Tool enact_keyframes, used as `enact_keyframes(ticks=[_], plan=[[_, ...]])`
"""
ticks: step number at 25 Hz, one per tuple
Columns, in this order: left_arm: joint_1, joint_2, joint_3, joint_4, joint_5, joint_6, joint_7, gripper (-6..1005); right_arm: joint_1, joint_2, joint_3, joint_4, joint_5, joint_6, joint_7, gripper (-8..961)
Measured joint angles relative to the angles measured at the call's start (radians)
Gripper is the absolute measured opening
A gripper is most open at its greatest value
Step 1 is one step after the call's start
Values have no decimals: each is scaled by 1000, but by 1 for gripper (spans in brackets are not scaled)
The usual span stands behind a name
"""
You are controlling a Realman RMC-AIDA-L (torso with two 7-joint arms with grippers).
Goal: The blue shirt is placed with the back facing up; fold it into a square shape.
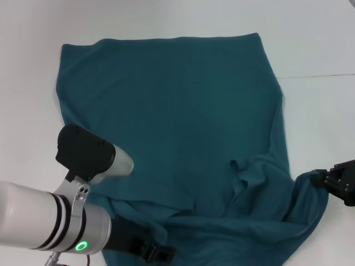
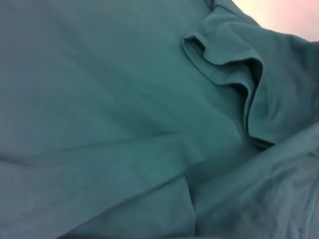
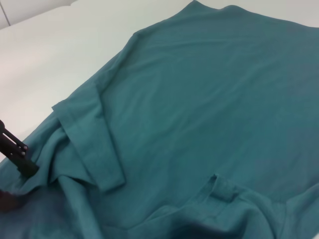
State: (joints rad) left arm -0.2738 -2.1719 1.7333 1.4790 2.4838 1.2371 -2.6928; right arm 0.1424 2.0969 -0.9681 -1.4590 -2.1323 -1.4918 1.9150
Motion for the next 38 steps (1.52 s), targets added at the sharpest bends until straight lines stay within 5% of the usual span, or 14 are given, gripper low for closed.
enact_keyframes(ticks=[17, 22, 31, 38], plan=[[-1, 0, 6, -19, 47, -27, -8, 664, 24, 0, 23, 16, -2, -2, 1, 79], [-1, 4, 12, 38, 38, 27, 33, 437, 37, -2, 24, 30, -8, -2, 1, 79], [-14, 4, 3, 125, 43, 132, 136, 229, 52, -6, 23, 53, -10, -4, -2, 80], [-21, 2, 35, 139, 42, 159, 220, 297, 54, -6, 29, 54, -11, -4, 0, 80]])
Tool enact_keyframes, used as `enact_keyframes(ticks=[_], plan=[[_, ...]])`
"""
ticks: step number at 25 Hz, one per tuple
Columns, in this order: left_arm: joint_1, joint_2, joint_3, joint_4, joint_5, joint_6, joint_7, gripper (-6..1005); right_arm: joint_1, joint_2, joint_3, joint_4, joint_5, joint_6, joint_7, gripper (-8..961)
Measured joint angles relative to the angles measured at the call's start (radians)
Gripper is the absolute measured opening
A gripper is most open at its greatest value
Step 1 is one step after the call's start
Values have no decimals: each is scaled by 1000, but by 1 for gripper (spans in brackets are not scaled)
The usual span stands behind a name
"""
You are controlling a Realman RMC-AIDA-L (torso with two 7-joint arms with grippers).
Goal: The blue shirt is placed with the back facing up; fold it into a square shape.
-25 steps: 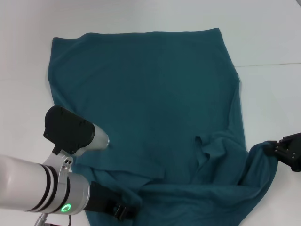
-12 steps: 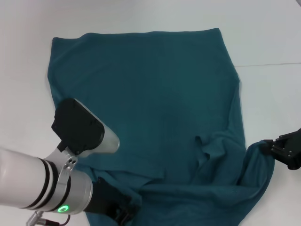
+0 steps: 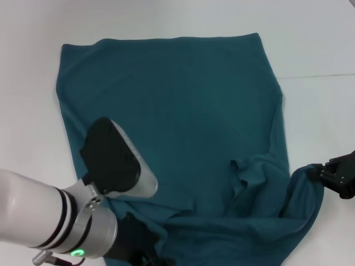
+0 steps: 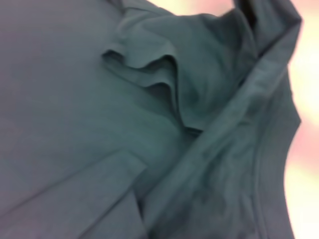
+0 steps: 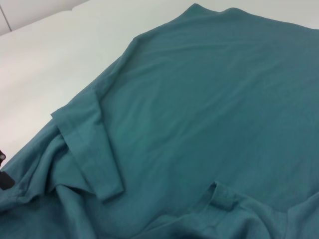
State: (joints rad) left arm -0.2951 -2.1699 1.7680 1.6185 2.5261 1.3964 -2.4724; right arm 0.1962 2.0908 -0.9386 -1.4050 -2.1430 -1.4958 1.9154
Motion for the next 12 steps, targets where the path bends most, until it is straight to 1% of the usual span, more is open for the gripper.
enact_keyframes(ticks=[4, 9, 12], plan=[[-6, 1, 13, -5, 12, -12, 0, 402, 2, 0, 3, 0, 0, 0, 1, 80], [-6, -1, 28, -10, 62, -38, -13, 569, 5, 0, 6, 0, 0, 0, 5, 81], [-6, -2, 50, -25, 97, -61, -26, 570, 7, 0, 6, 0, 0, 0, 8, 81]])
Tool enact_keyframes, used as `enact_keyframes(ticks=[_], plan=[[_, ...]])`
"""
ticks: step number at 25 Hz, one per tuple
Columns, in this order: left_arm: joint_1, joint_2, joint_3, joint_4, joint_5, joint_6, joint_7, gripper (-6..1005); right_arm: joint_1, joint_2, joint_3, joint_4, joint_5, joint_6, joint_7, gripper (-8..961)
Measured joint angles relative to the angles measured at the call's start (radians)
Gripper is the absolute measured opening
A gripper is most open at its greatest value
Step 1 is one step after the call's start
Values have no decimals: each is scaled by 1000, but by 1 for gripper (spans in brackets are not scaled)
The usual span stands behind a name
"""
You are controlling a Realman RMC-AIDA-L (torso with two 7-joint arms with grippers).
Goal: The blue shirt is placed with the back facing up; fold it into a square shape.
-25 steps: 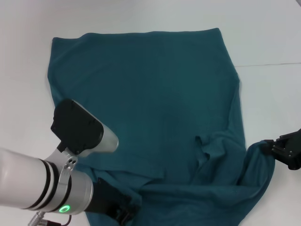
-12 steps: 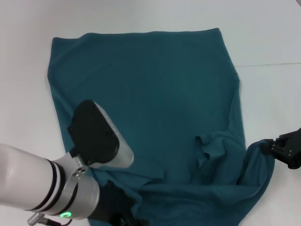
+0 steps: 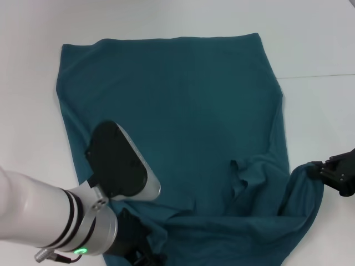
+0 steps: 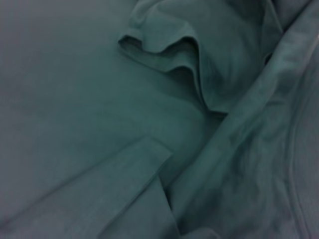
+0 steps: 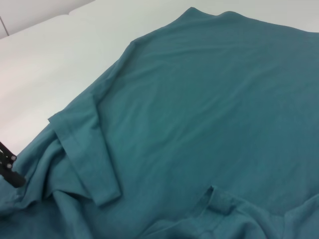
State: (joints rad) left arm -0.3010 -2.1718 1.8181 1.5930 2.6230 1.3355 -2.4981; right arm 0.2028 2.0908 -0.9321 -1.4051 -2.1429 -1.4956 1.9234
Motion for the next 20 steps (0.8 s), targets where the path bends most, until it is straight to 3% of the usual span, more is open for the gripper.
enact_keyframes(ticks=[20], plan=[[2, -2, 58, -52, 10, -72, -42, 563, 1, 2, 13, 10, -23, -3, 0, 82]])
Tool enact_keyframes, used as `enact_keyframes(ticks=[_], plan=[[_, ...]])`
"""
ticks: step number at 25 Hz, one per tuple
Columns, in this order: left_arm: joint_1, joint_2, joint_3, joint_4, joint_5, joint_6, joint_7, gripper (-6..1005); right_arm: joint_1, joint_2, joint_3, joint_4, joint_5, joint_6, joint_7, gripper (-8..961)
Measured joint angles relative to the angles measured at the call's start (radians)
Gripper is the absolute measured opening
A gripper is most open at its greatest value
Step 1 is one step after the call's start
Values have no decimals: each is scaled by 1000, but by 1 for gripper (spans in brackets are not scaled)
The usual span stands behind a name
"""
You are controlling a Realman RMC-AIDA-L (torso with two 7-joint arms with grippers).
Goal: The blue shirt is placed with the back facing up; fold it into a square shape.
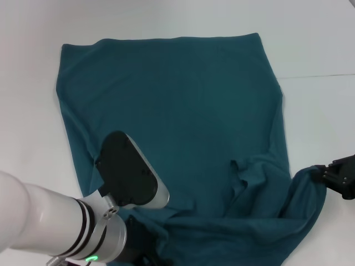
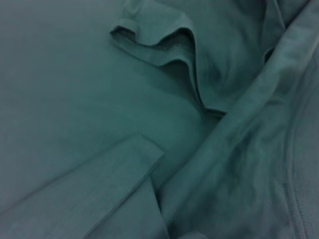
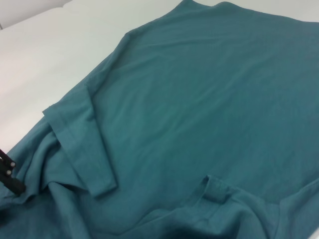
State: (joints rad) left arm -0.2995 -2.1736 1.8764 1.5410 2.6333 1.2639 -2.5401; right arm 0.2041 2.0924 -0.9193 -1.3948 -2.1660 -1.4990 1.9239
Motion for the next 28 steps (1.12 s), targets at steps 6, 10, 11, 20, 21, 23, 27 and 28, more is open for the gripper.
enact_keyframes(ticks=[6, 10, 11, 20, 21, 23, 27, 28], plan=[[8, 0, -5, -23, 10, -40, 0, 560, -1, 0, 1, -2, 0, -1, 0, 82], [8, 0, -9, -31, 11, -42, 0, 538, 1, 0, 2, -3, 0, -3, 1, 83], [8, 0, -9, -32, 11, -42, 0, 530, 2, 0, 3, -3, 0, -3, 1, 83], [8, 0, -3, -32, 5, -37, 0, 221, 6, 0, 5, -4, 0, -4, 1, 83], [8, 0, -5, -30, 4, -36, 0, 200, 7, 0, 6, -4, 0, -3, 1, 83], [9, 0, -11, -20, 2, -36, 0, 157, 7, 0, 10, -2, 0, -3, 1, 83], [12, 0, -29, 1, -7, -29, -13, 84, 8, 0, 13, -1, 0, -3, -1, 84], [11, 1, -37, 2, -13, -25, -14, 76, 8, 0, 13, -1, 0, -2, -1, 84]])
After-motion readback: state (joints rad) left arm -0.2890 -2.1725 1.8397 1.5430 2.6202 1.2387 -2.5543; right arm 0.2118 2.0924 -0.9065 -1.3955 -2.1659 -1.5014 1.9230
